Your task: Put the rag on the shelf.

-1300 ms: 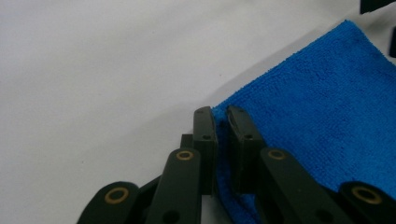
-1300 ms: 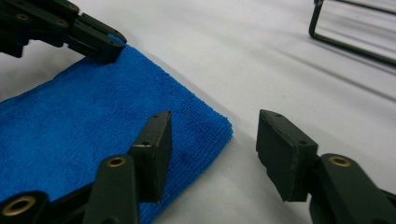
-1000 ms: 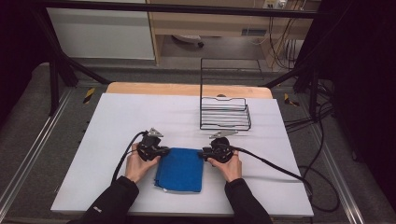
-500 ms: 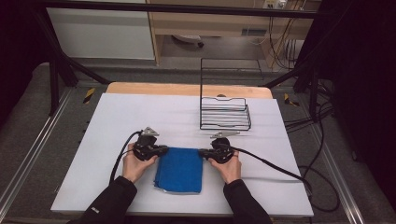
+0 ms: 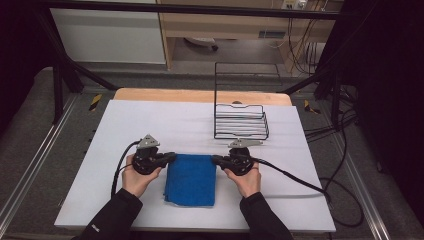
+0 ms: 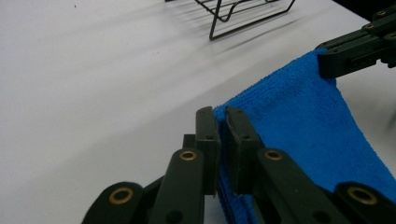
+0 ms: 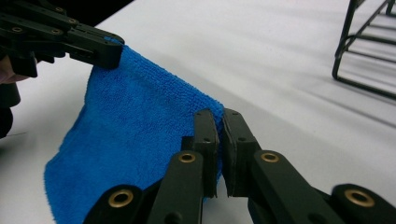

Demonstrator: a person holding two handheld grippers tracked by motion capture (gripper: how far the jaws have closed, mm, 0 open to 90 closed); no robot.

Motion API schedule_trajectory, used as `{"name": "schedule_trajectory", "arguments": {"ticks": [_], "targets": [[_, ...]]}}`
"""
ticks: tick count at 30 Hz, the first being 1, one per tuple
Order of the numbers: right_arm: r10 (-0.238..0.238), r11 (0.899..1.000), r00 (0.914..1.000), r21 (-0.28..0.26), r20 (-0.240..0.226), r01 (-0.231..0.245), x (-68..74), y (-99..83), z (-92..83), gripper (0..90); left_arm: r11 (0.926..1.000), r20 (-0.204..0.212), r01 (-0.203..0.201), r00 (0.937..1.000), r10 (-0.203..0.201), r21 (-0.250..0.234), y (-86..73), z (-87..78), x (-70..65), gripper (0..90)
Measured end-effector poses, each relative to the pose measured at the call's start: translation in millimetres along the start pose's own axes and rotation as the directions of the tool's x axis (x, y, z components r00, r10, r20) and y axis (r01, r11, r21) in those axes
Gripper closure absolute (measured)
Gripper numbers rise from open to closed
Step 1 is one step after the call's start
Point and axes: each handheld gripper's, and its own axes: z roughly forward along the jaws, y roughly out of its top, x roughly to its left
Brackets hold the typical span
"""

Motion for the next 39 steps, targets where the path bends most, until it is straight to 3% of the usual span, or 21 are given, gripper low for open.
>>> {"name": "schedule_trajectory", "arguments": {"ticks": [10,14,24,39], "targets": [[-0.094,0.993,0.9954,-0.069,0.02,0.095,10.4,12.1,-18.9,86.3,0.9972,-0.017,-0.035,0.9993,0.034,-0.066,8.6,-15.0,-12.3,84.4],[-0.109,0.99,0.9937,-0.085,0.025,0.111,12.2,15.0,-23.3,86.4,0.9941,-0.023,-0.046,0.9988,0.044,-0.098,11.2,-20.0,-16.6,84.4],[-0.156,0.973,0.987,-0.164,0.04,0.16,20.1,26.7,-43.4,86.5,0.9814,-0.037,-0.078,0.9967,0.073,-0.175,19.4,-33.0,-30.5,84.3],[-0.203,0.951,0.9765,-0.221,0.071,0.214,26.8,36.1,-63.8,86.5,0.9648,-0.05,-0.103,0.9943,0.094,-0.242,32.1,-41.1,-42.1,84.3]]}}
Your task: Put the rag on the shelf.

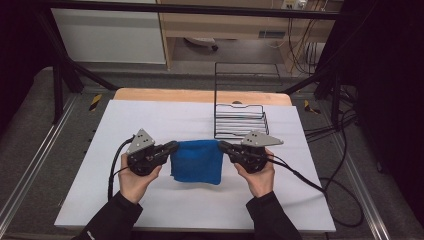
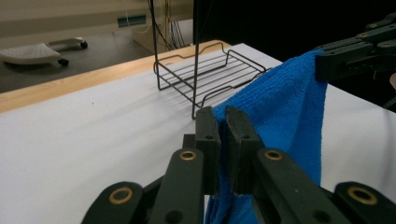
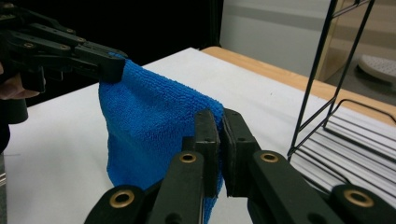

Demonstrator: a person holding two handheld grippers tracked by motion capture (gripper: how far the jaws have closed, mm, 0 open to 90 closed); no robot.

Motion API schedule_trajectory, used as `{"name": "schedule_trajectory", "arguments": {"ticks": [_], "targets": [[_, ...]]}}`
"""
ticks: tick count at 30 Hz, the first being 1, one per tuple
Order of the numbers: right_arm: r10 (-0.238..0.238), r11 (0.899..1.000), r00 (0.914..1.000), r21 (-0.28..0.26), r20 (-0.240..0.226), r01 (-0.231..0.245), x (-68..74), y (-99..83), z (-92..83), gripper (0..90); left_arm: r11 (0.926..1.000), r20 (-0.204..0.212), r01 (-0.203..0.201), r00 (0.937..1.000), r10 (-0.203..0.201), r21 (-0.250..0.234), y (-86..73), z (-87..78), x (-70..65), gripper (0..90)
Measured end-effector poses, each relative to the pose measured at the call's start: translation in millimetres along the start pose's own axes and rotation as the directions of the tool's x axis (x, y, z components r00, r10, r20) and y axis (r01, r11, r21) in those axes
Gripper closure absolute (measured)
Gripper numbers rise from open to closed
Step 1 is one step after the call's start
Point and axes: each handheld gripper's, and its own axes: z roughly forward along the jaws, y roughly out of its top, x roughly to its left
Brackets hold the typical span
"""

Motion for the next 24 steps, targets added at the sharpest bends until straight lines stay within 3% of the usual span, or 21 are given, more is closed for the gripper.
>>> {"name": "schedule_trajectory", "arguments": {"ticks": [9,24], "targets": [[-0.023,0.999,0.9991,-0.044,0.036,0.025,-1.3,10.3,-18.5,86.5,0.9991,0.017,-0.014,0.9997,0.015,-0.041,14.5,6.2,-8.1,84.3],[-0.038,0.993,0.9901,-0.11,0.135,0.053,-14.9,21.4,-53.1,86.5,0.9936,0.045,-0.021,0.9987,0.026,-0.111,46.1,33.2,-24.9,84.3]]}}
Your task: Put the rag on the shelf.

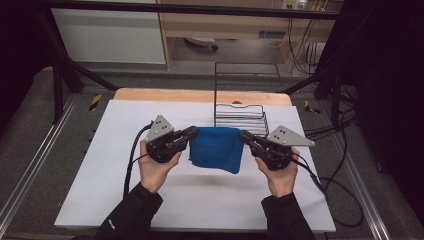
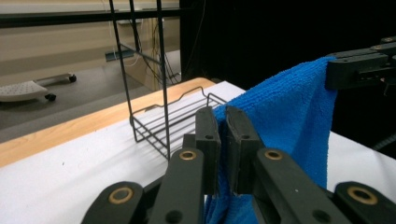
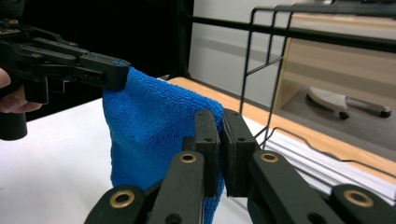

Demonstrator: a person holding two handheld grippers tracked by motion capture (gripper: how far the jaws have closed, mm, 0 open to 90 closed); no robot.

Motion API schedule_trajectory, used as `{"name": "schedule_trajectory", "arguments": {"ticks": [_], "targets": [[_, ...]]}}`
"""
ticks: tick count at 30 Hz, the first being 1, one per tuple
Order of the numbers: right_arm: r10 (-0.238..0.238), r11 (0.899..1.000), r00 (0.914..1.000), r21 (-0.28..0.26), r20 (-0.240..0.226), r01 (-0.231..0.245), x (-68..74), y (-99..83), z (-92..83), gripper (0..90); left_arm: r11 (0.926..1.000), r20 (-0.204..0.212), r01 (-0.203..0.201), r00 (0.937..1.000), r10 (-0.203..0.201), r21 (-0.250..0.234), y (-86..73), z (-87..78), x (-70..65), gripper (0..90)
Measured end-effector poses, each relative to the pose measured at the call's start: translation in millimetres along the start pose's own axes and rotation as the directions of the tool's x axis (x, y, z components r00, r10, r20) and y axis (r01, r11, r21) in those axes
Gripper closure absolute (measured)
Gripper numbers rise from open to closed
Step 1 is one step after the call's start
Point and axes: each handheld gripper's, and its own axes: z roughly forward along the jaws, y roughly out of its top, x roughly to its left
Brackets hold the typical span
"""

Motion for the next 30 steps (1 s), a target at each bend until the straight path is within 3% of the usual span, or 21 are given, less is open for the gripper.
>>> {"name": "schedule_trajectory", "arguments": {"ticks": [10,22,30], "targets": [[0.004,0.996,0.9984,-0.088,0.056,0.001,-13.3,19.4,-12.7,86.6,0.9981,0.013,-0.017,0.9998,0.018,-0.059,23.2,14.0,-4.1,84.3],[0.009,0.99,0.9942,-0.142,0.107,0.006,-27.2,35.7,-18.7,86.8,0.9931,0.03,-0.022,0.9992,0.025,-0.115,45.7,28.5,-7.1,84.3],[-0.009,0.984,0.9885,-0.175,0.151,0.036,-36.4,53.1,-22.1,86.8,0.9882,0.027,-0.03,0.9991,0.034,-0.15,61.0,35.3,-10.5,84.4]]}}
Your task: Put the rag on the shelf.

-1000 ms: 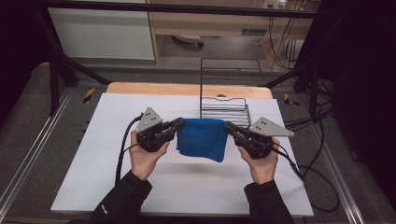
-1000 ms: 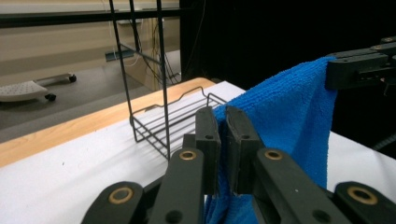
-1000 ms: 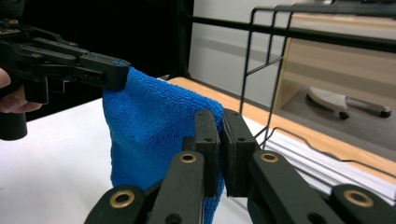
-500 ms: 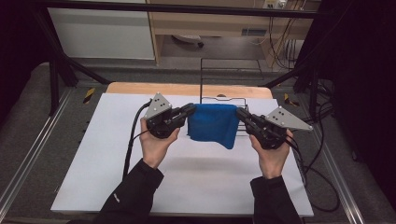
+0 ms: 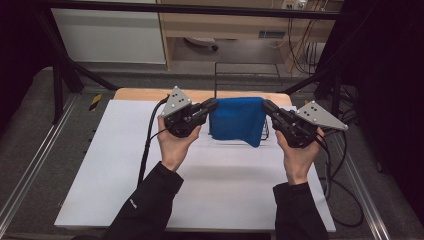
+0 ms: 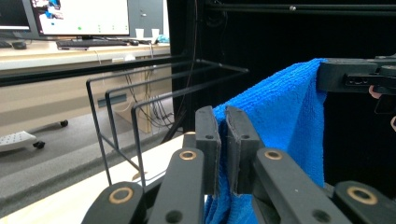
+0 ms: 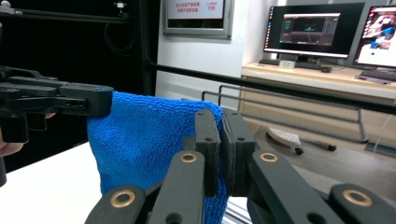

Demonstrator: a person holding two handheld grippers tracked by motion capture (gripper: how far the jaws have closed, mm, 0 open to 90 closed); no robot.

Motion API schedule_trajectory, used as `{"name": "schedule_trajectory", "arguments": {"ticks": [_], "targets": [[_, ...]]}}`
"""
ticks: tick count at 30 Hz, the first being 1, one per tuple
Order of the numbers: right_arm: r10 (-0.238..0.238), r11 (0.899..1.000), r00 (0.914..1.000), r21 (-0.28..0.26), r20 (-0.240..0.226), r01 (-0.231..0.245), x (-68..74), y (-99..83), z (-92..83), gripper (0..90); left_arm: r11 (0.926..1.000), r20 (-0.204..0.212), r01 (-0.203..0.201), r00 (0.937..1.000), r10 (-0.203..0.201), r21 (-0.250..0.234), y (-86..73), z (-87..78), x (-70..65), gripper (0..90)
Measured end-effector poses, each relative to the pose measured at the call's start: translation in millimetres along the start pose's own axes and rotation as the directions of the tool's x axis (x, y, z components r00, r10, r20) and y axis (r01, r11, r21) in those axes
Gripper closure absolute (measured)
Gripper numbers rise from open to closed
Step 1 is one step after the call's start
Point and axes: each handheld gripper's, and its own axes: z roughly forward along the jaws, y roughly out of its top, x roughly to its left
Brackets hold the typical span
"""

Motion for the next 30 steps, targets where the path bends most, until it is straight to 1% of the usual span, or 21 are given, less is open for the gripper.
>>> {"name": "schedule_trajectory", "arguments": {"ticks": [9,14,18,22,24,30], "targets": [[-0.017,1.0,0.9997,-0.015,0.02,0.017,-9.4,14.2,2.3,86.8,0.9992,-0.008,-0.011,0.9999,0.01,-0.04,14.3,9.8,-0.7,84.4],[-0.024,0.999,0.9992,-0.024,0.031,0.025,-13.8,22.9,2.3,86.8,0.9978,-0.016,-0.03,0.9994,0.029,-0.058,26.6,14.2,-1.4,84.5],[-0.03,0.999,0.9989,-0.033,0.036,0.031,-17.1,31.4,2.4,86.8,0.9957,-0.028,-0.05,0.9984,0.048,-0.078,35.6,17.2,-1.8,84.5],[-0.033,0.999,0.9987,-0.034,0.039,0.035,-18.3,36.5,2.7,86.8,0.9942,-0.03,-0.045,0.9987,0.042,-0.098,42.9,18.9,-0.2,84.5],[-0.037,0.999,0.9984,-0.036,0.042,0.039,-19.0,37.6,3.0,86.8,0.993,-0.035,-0.057,0.9979,0.054,-0.103,45.6,20.4,-0.2,84.5],[-0.034,0.998,0.9982,-0.058,0.049,0.037,-23.5,45.3,5.4,86.8,0.9899,-0.05,-0.069,0.9968,0.063,-0.124,56.1,26.8,2.1,84.6]]}}
